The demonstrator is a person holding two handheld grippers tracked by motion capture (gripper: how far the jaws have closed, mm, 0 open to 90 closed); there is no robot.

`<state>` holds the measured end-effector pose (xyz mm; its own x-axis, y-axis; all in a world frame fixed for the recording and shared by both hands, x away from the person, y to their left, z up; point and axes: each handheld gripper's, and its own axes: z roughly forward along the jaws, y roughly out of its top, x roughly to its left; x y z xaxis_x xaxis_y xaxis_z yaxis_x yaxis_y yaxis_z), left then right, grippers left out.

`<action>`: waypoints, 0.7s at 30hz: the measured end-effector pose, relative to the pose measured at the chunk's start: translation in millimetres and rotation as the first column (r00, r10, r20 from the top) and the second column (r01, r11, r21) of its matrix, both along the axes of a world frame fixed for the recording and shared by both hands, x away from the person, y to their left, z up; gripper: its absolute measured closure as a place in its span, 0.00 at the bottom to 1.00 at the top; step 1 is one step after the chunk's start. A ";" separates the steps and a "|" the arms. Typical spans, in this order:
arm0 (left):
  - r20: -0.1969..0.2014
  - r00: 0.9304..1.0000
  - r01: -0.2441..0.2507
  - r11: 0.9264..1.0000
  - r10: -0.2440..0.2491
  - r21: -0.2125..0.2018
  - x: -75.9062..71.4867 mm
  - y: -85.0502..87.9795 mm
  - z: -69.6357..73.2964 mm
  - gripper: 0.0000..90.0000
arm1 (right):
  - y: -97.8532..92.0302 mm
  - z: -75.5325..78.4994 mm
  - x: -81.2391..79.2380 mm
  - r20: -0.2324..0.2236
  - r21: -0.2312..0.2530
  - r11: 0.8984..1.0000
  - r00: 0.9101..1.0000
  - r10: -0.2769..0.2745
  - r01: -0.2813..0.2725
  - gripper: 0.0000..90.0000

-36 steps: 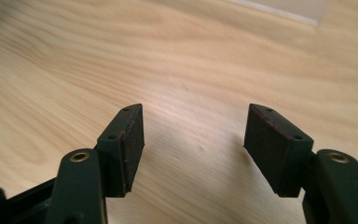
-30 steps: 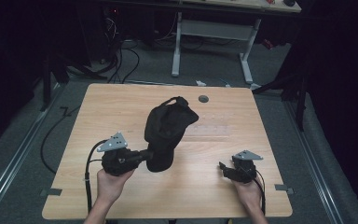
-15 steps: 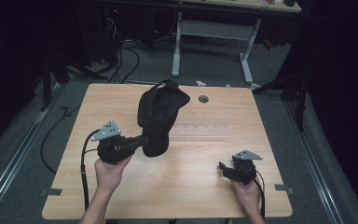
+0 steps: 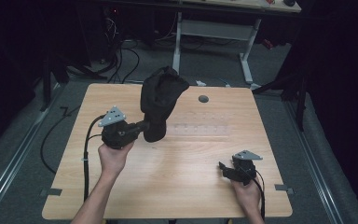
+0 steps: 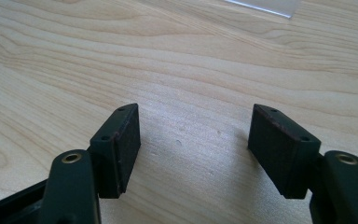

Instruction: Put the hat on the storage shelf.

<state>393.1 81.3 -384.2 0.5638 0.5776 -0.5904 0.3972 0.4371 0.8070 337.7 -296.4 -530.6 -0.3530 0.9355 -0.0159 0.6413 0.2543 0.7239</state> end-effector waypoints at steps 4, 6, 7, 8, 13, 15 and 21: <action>0.005 1.000 -0.009 1.000 0.009 -0.001 8.4 -4.7 -0.6 0.96 | 0.0 0.0 -0.1 0.000 0.000 1.000 1.000 0.000 0.000 0.38; 0.017 1.000 -0.011 1.000 0.011 -0.003 12.2 -5.6 -1.2 0.96 | 0.0 0.0 -0.1 0.001 -0.001 1.000 1.000 0.000 0.000 0.38; 0.023 1.000 -0.011 1.000 0.011 0.002 14.3 -5.4 -1.8 0.96 | 0.1 0.0 -0.1 0.001 -0.001 1.000 1.000 0.000 0.000 0.38; 0.025 1.000 -0.014 1.000 0.014 -0.002 16.4 -5.7 -2.3 0.96 | 0.1 0.0 -0.1 0.001 0.000 1.000 1.000 -0.001 0.001 0.38; 0.021 0.999 -0.032 0.999 0.032 -0.002 26.8 -7.2 -7.7 0.96 | 0.0 -0.2 -0.1 0.003 -0.003 1.000 1.000 0.001 -0.001 0.38; 0.021 0.999 -0.036 0.999 0.036 0.004 30.5 -8.2 -9.8 0.96 | -0.3 -0.2 0.0 0.005 -0.005 1.000 1.000 0.003 -0.003 0.38; 0.032 0.999 -0.045 0.999 0.044 0.026 37.6 -14.9 -14.6 0.96 | 0.0 -0.2 -0.2 0.003 -0.003 1.000 1.000 0.000 0.000 0.38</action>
